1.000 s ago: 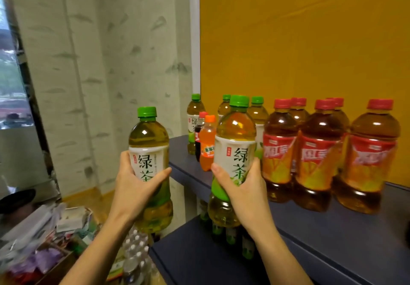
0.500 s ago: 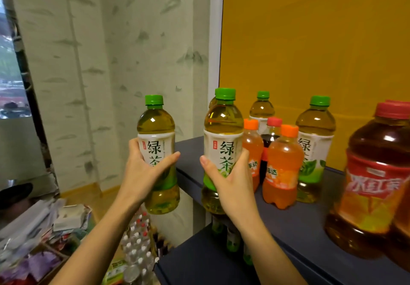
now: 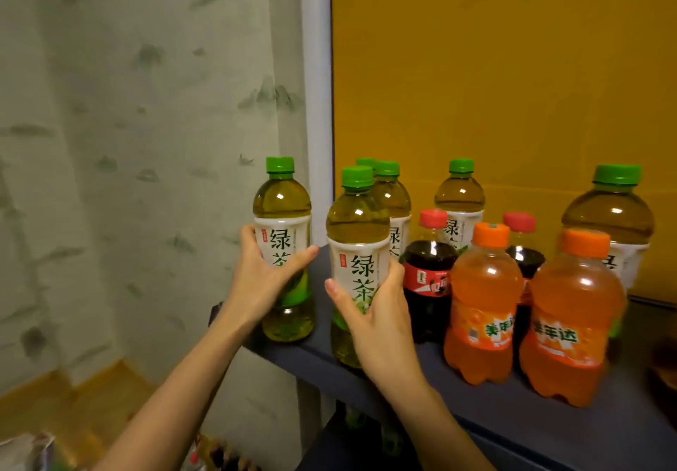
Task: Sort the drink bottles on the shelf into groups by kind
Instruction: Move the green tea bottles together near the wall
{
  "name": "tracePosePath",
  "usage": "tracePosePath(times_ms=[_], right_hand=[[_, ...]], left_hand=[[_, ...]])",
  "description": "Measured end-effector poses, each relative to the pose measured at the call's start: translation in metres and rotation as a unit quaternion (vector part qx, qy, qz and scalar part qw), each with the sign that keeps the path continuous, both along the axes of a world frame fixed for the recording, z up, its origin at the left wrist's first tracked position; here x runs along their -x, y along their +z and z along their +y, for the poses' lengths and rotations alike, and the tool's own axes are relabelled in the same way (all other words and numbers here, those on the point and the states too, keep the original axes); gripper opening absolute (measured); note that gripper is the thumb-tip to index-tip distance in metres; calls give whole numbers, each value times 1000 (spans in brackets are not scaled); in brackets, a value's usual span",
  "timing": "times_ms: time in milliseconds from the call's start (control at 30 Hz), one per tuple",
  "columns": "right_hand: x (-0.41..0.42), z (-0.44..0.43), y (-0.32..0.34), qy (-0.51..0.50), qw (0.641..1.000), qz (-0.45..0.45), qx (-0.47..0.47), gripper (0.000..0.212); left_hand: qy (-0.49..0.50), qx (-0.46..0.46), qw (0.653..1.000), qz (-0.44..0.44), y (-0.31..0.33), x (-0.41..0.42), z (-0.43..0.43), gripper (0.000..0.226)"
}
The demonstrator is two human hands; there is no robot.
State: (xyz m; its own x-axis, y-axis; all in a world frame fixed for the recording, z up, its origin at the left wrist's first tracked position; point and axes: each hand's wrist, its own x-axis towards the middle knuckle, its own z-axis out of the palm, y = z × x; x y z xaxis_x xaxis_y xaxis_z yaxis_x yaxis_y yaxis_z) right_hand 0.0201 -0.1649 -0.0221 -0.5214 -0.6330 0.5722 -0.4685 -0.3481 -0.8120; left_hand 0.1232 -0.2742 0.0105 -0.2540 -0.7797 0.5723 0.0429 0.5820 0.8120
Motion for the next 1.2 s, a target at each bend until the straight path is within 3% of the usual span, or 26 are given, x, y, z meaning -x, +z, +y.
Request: tracePosePath(times_ms=[167,300,467,667,767,833,933,1033,1133,1200], right_hand=[[-4,-25,-2,-75,997,5,-23,78],[-11,-36,-4,-170,982,60,-51,69],[-16,-43,-3,-307,934,161,-87,74],[-14,-52,-8,-396,892,203,-83,73],[-16,-50,-5,-382,898,194,-97,82],[-16,-45,-2,-344,913,187,-112,89],[-18,-29,3,-282,934,190,-111,83],[-19,4,11,-242,939,220,-104,64],[-10,44,32,-223,941,241,-85,38],[5,69,50,-239,939,246,-36,28]], left_hand=[[-80,-5,997,-4,-11,18,-40,64],[-121,4,993,4,-14,37,-59,51],[-128,16,991,-20,-16,56,-75,50],[-123,-3,989,-79,-12,59,-82,60],[-186,-77,977,-74,-8,52,-77,72],[-179,-83,979,-57,-7,47,-67,82],[-65,1,998,-17,-6,38,-42,72],[5,105,990,90,-9,26,-15,50],[-25,195,967,165,-8,20,10,36],[-77,209,964,147,-6,23,32,24]])
